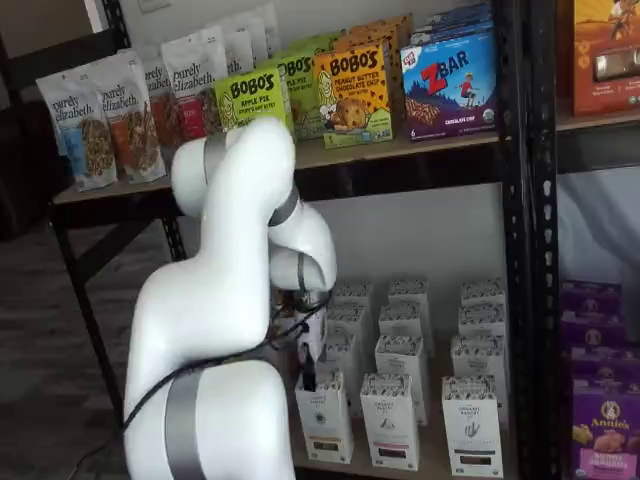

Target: Pick up the white box with a yellow strip in the middle, on the bottom shelf, the fourth box from the left

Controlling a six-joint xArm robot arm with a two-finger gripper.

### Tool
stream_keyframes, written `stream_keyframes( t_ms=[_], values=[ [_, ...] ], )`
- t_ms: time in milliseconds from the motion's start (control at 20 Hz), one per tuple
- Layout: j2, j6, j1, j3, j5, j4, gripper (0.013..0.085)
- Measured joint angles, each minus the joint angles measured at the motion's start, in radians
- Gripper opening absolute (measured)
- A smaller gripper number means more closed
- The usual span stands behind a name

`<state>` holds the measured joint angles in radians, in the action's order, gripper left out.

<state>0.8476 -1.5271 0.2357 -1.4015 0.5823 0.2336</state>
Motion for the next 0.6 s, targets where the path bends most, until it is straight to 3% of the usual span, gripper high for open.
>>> stream_keyframes(
  t_ms=[150,600],
  values=[
    [0.003,0.018,0.001,-0.010,0.024,-0.019,0.0850],
    [0.038,0.007,-0.003,-0.053,0.017,-0.009,0.0850]
  ],
)
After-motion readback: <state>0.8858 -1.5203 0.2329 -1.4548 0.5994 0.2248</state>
